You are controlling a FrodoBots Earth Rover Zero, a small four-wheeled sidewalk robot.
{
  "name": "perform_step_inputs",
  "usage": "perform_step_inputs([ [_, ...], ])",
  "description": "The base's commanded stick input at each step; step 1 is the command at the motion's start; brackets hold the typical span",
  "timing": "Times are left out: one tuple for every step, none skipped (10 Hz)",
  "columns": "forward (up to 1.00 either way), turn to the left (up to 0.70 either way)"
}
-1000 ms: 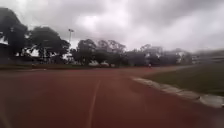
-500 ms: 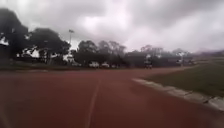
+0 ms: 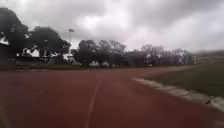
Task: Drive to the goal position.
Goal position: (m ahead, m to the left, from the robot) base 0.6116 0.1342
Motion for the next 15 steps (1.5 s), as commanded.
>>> perform_step_inputs([
  [0.5, -0.14],
  [0.5, -0.21],
  [0.5, -0.27],
  [0.5, -0.34],
  [0.5, -0.41],
  [0.5, -0.48],
  [0.5, -0.48],
  [0.5, -0.48],
  [0.5, -0.48],
  [0.5, -0.25],
  [0.5, 0.0],
  [0.5, 0.02],
  [0.5, 0.02],
  [0.5, 0.02],
  [0.5, 0.02],
])
